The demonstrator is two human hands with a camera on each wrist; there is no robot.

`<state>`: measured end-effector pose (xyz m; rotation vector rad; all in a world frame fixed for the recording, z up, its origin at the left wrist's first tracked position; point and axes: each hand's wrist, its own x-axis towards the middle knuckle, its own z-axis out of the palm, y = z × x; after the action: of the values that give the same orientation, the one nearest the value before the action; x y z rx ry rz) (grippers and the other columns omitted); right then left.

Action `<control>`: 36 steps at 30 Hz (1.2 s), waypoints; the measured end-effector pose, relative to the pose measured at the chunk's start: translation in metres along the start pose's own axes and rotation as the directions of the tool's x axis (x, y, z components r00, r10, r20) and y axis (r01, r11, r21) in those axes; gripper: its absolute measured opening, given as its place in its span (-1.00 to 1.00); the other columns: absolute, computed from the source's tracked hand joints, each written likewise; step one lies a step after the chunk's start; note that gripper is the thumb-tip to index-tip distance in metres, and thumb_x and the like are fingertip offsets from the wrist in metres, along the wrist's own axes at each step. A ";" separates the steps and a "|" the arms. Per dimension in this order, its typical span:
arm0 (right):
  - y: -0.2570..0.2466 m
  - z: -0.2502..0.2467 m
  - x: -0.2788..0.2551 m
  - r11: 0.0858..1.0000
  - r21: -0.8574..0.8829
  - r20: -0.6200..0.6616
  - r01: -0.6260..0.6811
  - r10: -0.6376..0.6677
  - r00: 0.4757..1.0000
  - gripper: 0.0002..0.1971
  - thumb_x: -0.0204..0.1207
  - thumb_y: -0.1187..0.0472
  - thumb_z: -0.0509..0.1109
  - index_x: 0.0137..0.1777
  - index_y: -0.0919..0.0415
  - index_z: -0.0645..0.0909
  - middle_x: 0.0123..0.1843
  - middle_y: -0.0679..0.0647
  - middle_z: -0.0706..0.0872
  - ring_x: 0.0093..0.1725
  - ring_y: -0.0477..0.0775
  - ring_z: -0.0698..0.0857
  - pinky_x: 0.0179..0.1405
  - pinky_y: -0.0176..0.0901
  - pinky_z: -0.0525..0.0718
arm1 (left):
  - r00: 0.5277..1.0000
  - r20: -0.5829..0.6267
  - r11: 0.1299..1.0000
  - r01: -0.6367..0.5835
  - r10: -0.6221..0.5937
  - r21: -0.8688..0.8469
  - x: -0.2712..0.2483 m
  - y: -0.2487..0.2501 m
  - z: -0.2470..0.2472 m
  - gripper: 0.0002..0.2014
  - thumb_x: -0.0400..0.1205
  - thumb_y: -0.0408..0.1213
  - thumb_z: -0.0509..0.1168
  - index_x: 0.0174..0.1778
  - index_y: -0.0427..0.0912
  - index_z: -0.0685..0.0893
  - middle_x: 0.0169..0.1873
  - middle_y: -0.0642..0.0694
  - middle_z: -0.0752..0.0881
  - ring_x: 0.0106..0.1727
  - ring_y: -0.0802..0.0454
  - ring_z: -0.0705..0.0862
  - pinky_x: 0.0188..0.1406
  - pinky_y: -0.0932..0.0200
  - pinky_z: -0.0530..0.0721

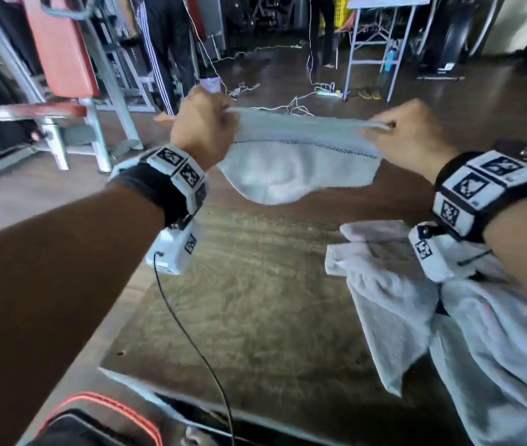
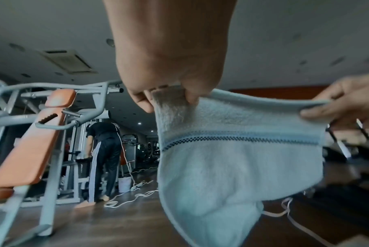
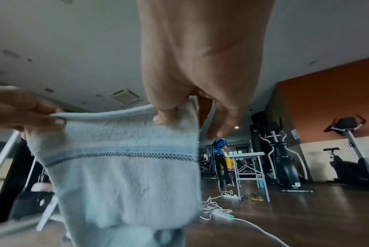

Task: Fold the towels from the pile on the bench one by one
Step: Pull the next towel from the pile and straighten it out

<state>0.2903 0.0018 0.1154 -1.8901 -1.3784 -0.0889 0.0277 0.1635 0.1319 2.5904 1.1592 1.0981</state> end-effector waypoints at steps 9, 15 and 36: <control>0.021 0.035 -0.002 0.997 -0.076 0.021 0.011 -0.010 1.000 -0.81 0.54 0.31 0.53 -0.17 0.48 0.80 -0.34 0.35 0.69 -0.29 0.08 0.53 -0.49 -0.22 0.29 | 0.967 0.072 0.969 0.248 -0.246 -0.016 -0.017 -0.037 0.036 -0.85 0.52 -0.04 0.23 -0.19 0.17 0.72 -0.17 -0.08 0.74 -0.19 -0.07 0.70 -0.09 0.18 0.63; 0.022 0.028 -0.005 0.973 -0.203 -0.004 -0.107 0.109 0.994 -0.57 0.58 0.01 0.49 -0.40 0.32 0.65 -0.48 0.14 0.57 -0.33 0.19 0.53 -0.33 -0.10 0.41 | 0.701 0.269 0.457 0.660 -0.661 -0.596 0.005 -0.018 0.041 -0.90 0.57 -0.36 0.45 -0.19 -0.06 0.73 0.00 -0.24 0.81 -0.15 -0.27 0.83 -0.24 -0.18 0.83; 0.001 0.001 -0.136 0.997 -0.080 0.279 -0.014 0.036 0.960 -0.86 0.48 0.09 0.61 -0.10 0.16 0.86 -0.08 0.00 0.74 -0.10 0.01 0.73 0.00 -0.04 0.69 | 0.971 0.231 0.962 0.120 -0.062 -0.245 -0.129 -0.048 -0.016 -0.88 0.51 -0.10 0.36 -0.35 0.10 0.66 -0.49 0.04 0.69 -0.45 0.28 0.52 -0.41 0.27 0.50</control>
<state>0.2353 -0.1034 0.0496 -2.0431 -1.5567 0.1461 -0.0702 0.1067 0.0525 2.3619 1.0013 0.8510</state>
